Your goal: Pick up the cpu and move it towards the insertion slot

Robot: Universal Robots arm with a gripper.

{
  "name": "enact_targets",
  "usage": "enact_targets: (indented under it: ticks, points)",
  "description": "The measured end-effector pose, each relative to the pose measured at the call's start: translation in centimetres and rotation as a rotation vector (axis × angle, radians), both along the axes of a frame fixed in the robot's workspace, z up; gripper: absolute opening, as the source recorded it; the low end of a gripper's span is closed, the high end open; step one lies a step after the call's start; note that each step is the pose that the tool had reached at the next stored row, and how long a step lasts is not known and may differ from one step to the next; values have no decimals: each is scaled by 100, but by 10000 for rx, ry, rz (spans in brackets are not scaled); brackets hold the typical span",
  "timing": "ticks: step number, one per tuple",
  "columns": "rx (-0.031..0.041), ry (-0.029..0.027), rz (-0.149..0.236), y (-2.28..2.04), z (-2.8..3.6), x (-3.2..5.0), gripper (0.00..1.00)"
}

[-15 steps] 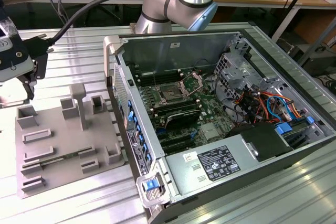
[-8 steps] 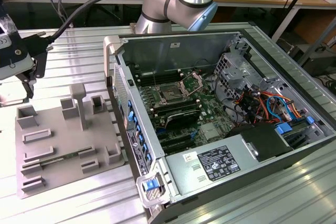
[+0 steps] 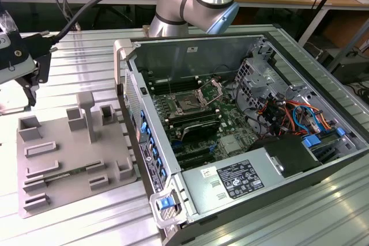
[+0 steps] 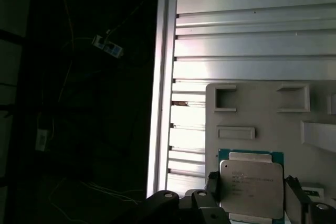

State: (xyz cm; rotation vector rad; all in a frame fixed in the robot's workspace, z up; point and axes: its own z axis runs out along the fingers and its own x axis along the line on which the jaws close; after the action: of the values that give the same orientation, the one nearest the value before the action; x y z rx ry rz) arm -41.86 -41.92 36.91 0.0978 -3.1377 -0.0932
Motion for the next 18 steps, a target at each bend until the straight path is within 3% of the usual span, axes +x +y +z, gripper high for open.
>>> enact_targets:
  ticks: [18]
  points:
    - [0, 0, 0, 0, 99, 0, 55]
